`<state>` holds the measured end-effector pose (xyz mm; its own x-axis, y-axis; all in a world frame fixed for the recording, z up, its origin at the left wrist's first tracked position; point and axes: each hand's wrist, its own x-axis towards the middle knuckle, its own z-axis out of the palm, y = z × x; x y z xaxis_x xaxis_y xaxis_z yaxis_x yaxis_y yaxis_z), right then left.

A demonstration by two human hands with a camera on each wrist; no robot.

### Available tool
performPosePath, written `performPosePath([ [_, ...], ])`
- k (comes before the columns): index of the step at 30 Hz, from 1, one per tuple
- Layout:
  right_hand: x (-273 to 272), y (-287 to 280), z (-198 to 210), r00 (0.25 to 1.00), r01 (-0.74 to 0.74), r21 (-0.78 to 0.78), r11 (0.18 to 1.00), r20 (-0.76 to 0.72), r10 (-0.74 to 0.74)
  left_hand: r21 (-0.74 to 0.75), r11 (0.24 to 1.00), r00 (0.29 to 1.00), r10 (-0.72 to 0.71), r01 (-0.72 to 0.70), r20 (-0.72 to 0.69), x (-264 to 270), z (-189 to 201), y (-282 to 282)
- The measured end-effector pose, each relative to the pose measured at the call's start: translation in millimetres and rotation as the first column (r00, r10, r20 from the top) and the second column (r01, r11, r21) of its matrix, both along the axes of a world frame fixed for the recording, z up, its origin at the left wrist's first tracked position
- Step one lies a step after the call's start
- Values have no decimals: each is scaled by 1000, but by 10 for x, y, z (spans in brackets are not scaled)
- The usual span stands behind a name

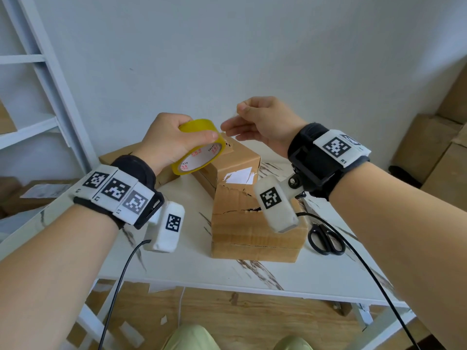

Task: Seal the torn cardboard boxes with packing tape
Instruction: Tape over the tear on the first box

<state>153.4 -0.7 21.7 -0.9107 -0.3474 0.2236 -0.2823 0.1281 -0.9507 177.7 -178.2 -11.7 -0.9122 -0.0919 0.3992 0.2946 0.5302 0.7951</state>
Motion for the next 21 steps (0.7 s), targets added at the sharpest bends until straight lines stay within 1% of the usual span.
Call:
performPosePath([
  [3,21,-45,-17,1000,10,-50,999,3,-10,-117,993,999,7,-2,45,3,-14,8],
  [6,-13,-48,29,995,82,-27,996,-52,-83,-199,980,997,11,6,82,10,-13,10],
  [7,-31,-37,47,991,119,-29,992,-64,-121,-185,982,996,-19,36,91,17,-2,8],
  [9,-65,22,89,981,184,-86,979,-48,-188,-67,986,980,-141,151,138,61,30,-3],
  [11,-66,91,123,982,186,-177,967,13,-187,77,954,937,-299,289,182,95,40,-49],
  [12,-54,117,133,985,172,-217,961,44,-167,117,935,916,-352,335,191,96,30,-75],
  [13,-39,134,136,987,159,-244,957,67,-147,138,922,903,-384,362,191,95,19,-88],
  [15,-10,142,124,986,157,-225,961,86,-141,124,927,912,-370,353,177,73,8,-95],
  [17,0,147,98,983,178,-160,971,81,-167,24,955,943,-297,297,152,52,23,-86],
  [18,-3,156,88,980,191,-135,972,77,-182,-76,963,959,-244,257,142,47,31,-80],
  [19,-8,164,80,978,202,-118,972,74,-194,-194,960,976,-177,200,131,45,31,-71],
  [21,-8,163,75,977,206,-86,975,64,-201,-380,921,994,-54,85,90,58,42,-52],
])
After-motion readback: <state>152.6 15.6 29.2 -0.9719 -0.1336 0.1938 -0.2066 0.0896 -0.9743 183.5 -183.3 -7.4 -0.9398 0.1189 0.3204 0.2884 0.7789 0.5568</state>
